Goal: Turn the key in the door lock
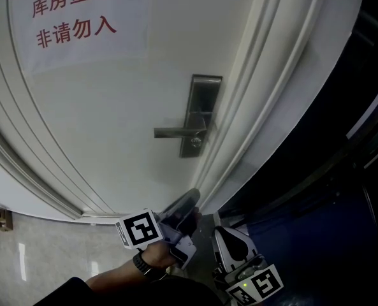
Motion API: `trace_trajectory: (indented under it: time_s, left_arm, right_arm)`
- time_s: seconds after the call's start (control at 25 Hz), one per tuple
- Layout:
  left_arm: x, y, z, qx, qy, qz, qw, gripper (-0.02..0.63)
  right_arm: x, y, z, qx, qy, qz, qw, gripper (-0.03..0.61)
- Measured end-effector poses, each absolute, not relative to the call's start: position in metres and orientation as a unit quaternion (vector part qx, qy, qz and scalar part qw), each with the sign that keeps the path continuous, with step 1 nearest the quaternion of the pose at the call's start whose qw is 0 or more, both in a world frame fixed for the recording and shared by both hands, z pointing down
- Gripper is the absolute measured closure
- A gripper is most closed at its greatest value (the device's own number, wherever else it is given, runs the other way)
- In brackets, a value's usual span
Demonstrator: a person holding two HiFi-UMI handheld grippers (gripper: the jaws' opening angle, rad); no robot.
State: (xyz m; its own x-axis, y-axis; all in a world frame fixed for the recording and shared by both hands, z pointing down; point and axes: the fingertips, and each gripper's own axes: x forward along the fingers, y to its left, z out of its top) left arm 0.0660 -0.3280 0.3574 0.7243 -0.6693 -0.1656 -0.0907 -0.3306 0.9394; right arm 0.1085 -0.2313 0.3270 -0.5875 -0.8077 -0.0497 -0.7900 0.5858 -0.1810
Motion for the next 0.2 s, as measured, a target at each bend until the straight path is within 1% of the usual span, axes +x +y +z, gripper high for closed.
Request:
trace_trajectory:
  time_s: [0.2]
  left_arm:
    - [0.0669,-0.3326,0.3595,0.768,-0.246,-0.274,0.524,0.607]
  right_arm:
    - [0.1076,-0.2358,0.3283,-0.450,0.888,-0.069,0.061,0.565]
